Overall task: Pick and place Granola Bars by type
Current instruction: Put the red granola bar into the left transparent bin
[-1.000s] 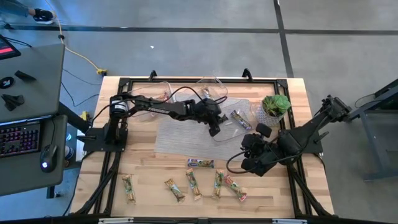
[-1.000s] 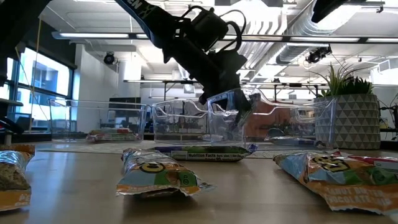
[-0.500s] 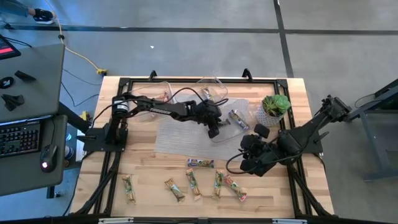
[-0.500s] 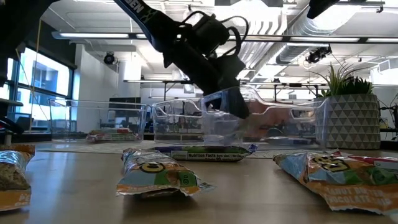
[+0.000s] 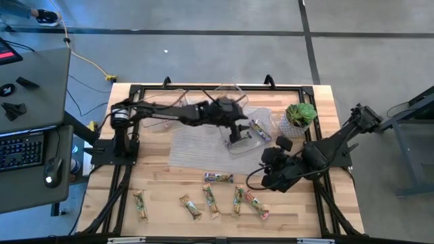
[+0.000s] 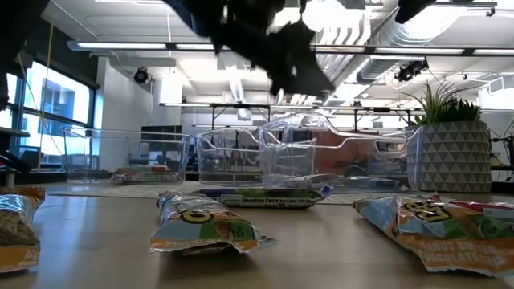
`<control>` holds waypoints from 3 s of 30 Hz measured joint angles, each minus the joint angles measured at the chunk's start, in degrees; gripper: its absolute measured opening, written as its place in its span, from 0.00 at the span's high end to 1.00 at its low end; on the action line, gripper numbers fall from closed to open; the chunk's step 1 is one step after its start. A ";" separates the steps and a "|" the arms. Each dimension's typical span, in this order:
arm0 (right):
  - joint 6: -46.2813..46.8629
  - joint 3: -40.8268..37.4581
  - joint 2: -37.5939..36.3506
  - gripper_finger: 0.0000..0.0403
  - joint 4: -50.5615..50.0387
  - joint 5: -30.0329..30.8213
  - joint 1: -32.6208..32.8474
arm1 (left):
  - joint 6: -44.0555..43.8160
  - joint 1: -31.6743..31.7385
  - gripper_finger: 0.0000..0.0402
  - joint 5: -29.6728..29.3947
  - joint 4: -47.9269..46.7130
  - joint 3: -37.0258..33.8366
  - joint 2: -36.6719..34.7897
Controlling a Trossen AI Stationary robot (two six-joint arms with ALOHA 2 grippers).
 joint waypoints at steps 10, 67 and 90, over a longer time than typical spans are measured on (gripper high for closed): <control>-1.30 0.02 14.12 0.66 10.62 -14.33 1.20 | 8.49 -0.01 0.51 -0.53 -28.92 12.96 -12.12; 2.48 0.02 29.33 0.66 17.60 -34.39 0.87 | -0.44 -0.03 0.51 -3.40 -62.25 17.83 -25.93; 10.78 0.02 30.66 0.66 18.67 -33.40 1.42 | -1.51 -0.05 0.51 -3.42 -62.15 17.81 -25.91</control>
